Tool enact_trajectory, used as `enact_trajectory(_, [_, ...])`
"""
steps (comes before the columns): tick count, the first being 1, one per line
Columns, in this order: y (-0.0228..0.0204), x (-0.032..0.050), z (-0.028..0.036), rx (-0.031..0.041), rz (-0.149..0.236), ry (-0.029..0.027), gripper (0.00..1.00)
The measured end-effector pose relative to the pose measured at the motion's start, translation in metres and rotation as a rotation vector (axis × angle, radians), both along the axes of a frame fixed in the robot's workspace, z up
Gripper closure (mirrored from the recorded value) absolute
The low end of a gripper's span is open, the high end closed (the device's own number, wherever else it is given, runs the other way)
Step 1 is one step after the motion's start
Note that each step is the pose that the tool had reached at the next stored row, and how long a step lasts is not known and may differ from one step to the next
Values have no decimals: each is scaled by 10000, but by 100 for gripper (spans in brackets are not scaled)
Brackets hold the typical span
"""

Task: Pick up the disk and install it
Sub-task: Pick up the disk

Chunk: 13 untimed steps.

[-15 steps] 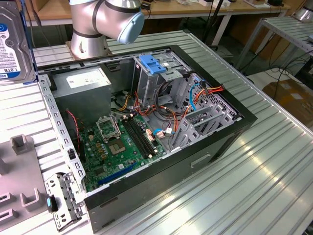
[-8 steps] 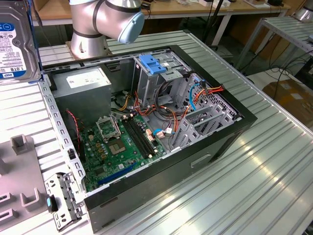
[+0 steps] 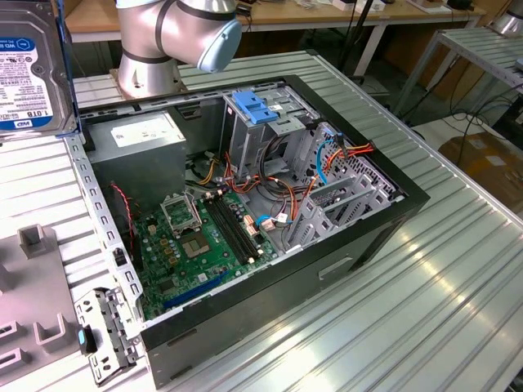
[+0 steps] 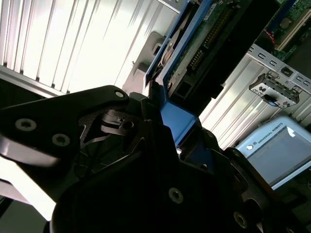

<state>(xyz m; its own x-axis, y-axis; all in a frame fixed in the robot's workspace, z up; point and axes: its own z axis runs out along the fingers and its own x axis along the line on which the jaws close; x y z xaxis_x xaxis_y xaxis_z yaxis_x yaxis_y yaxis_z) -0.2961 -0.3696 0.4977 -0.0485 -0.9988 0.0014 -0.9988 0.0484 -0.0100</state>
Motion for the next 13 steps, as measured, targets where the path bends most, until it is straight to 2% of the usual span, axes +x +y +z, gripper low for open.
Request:
enact_trajectory(7, [0, 84, 0, 0, -1, 1, 63])
enact_trajectory(13, [0, 209, 0, 0, 0, 0, 63])
